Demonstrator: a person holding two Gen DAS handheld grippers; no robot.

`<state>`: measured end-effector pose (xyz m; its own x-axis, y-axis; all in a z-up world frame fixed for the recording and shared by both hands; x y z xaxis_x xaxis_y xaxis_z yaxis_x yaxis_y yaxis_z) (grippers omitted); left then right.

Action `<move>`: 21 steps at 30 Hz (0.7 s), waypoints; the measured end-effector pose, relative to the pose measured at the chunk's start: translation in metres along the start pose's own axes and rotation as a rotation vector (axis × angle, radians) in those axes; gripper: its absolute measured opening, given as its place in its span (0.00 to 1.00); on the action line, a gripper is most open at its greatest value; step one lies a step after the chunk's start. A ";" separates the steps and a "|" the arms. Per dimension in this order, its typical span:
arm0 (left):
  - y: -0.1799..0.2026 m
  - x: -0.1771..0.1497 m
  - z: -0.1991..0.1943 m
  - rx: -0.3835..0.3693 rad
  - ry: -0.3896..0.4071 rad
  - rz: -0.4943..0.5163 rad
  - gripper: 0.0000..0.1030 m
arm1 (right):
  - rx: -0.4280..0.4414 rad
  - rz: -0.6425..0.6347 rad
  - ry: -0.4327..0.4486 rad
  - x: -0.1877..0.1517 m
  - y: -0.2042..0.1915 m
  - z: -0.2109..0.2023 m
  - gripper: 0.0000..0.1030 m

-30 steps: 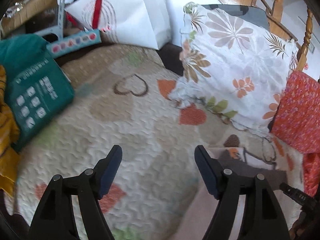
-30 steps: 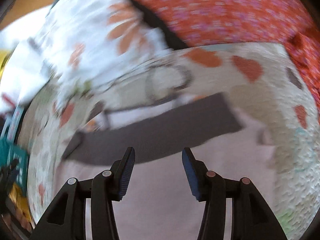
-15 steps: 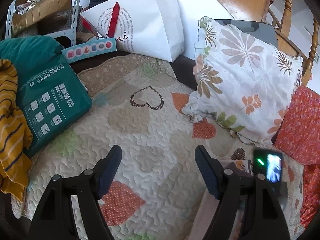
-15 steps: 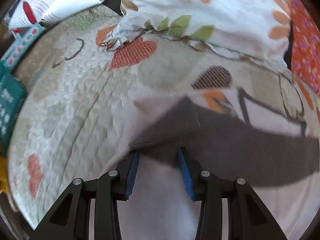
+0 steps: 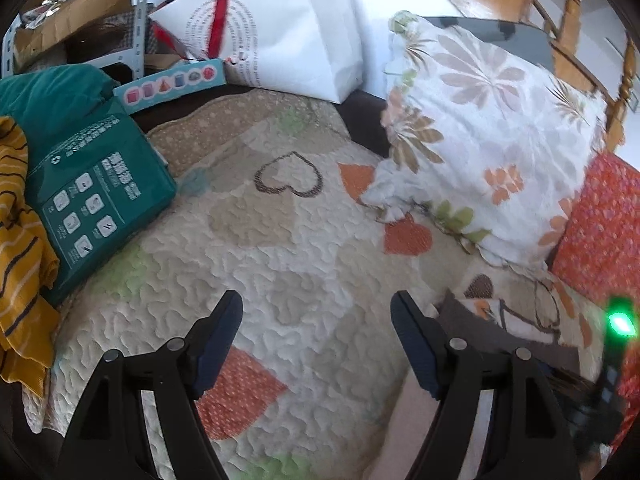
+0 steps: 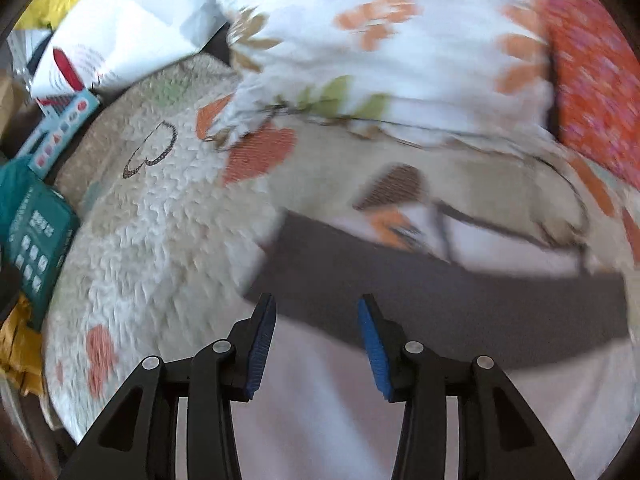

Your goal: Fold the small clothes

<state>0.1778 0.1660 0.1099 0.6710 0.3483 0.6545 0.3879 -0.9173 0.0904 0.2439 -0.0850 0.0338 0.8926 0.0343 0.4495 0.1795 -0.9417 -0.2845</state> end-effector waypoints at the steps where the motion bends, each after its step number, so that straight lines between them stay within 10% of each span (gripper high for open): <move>1: 0.005 -0.004 -0.003 -0.008 -0.001 0.017 0.73 | -0.014 0.028 0.004 -0.011 0.019 -0.013 0.46; 13: 0.072 -0.076 -0.070 -0.107 0.057 0.238 0.80 | -0.318 0.524 0.056 -0.184 0.283 -0.139 0.47; 21: 0.118 -0.151 -0.082 -0.137 -0.029 0.310 0.82 | -0.283 0.637 0.191 -0.215 0.313 -0.187 0.47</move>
<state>0.0704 -0.0110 0.0827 0.7619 0.0527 0.6455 0.0758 -0.9971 -0.0081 0.0311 -0.4498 0.0065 0.6961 -0.5846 0.4166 -0.4884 -0.8110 -0.3221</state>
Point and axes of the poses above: each gripper's, at about its wrist camera, not at the fingertips, and z roughly the way its jaws point, y to its right, x to its top, the point moved 2 cm from there along z, roughly the way its jaws point, and after that the axes turned 6 degrees about x, right-handed, at the moved point
